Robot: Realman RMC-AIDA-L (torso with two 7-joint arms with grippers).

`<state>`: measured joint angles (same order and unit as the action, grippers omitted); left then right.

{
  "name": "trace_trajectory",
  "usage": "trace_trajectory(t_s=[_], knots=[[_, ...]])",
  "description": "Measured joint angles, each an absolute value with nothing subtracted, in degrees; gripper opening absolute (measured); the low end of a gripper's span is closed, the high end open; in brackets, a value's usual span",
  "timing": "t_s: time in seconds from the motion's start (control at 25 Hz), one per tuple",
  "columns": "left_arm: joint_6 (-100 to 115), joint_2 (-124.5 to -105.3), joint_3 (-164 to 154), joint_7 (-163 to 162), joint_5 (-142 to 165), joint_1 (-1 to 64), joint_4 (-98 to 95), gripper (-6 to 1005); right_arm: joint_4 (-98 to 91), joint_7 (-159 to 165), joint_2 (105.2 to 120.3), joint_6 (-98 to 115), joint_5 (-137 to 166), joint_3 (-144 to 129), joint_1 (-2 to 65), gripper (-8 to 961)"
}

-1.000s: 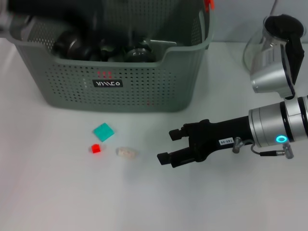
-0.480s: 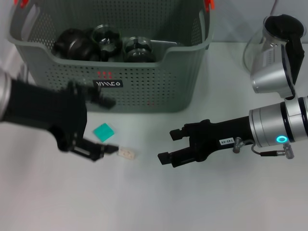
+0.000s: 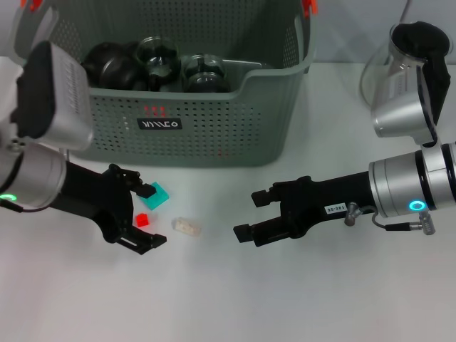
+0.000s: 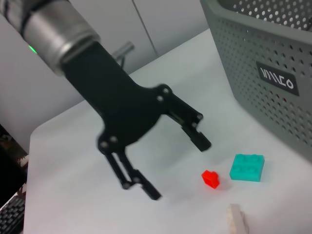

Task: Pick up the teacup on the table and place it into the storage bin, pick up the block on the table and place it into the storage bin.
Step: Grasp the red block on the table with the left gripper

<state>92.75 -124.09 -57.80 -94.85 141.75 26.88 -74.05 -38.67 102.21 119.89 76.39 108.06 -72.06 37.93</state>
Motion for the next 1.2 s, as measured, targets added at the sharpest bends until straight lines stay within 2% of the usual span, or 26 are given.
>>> trace_trajectory(t_s=[0.28,0.72,0.92,1.04,1.2], knots=[[84.1,-124.11,-59.2,-95.1,146.9,28.3,-66.2,889,-38.6,102.2,119.95,76.4,108.0,-71.9,37.8,941],[80.4,-124.28,-61.1,-96.8,147.8,28.1,-65.3,888,-38.6,102.2,119.97,76.7,108.0,-71.2,37.8,942],[78.5,-124.28,-62.0,-97.2,148.7,28.1,-64.5,706,-38.6,102.2,119.97,76.7,108.1,-71.2,37.8,941],[78.0,-124.28,-62.3,-97.2,148.7,28.2,-64.1,508,-38.6,102.2,119.97,76.6,108.1,-71.2,37.8,941],[77.4,-124.28,-62.4,-97.2,148.8,28.4,-63.3,507,-38.6,102.2,119.97,76.6,108.0,-71.2,37.8,941]])
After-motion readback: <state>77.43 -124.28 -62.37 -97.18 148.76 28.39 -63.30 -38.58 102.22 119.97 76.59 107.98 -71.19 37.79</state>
